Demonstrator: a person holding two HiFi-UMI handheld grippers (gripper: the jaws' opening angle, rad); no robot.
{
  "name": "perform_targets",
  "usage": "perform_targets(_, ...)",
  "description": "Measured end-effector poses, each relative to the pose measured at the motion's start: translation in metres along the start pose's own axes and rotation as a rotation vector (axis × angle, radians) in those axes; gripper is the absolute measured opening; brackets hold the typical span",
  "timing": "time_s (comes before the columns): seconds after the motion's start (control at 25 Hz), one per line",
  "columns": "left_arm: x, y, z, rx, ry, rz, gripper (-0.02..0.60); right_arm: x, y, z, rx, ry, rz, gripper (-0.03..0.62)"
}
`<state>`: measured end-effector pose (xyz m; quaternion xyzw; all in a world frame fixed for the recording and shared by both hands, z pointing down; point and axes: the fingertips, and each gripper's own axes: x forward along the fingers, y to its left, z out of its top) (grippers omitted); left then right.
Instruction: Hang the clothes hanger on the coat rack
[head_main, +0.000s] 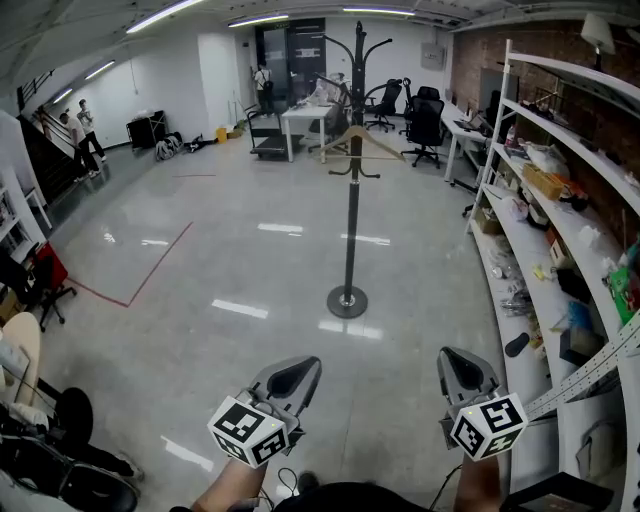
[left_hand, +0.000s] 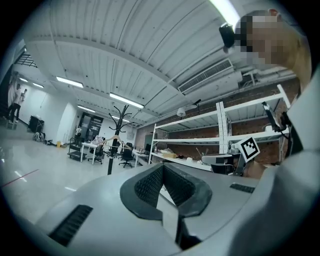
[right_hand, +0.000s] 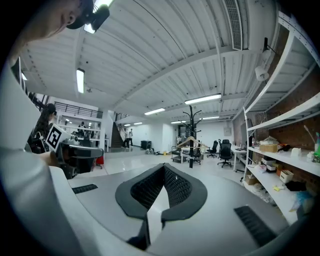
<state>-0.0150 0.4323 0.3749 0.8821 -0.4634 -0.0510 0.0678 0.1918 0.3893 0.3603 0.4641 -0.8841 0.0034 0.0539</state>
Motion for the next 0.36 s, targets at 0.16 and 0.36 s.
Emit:
perform_targets(0.16, 0.0014, 0.0034, 0.0017, -0.004, -0.004, 0.003, 0.000, 0.0029, 0.0005, 0.0027, -0.006, -0.004, 0.002, 0.008)
perform_targets(0.36, 0.0088, 0.0027, 0.0024, -0.014, -0.013, -0.013, 0.001, 0.0015, -0.0013, 0.0074, -0.023, -0.016, -0.009, 0.008)
